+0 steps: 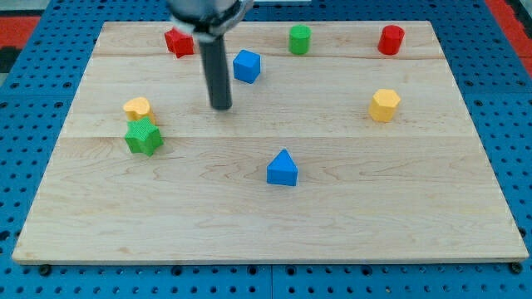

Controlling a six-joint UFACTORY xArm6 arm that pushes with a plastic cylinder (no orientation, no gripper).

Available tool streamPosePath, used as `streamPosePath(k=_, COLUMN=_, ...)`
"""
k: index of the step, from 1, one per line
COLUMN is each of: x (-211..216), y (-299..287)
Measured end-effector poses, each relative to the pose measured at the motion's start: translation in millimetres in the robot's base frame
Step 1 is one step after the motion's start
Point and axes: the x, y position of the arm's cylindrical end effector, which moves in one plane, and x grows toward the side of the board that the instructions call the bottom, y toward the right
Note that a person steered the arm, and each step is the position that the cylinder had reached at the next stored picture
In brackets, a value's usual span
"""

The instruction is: Place blue cube beside blue triangle

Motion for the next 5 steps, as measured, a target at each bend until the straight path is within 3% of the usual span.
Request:
streamPosePath(k=1, x=-51, y=38)
streamPosePath(k=2, x=-53, y=76)
streamPosePath(k=3, x=-85, y=82)
streamPosePath(k=5, x=-98, y=58)
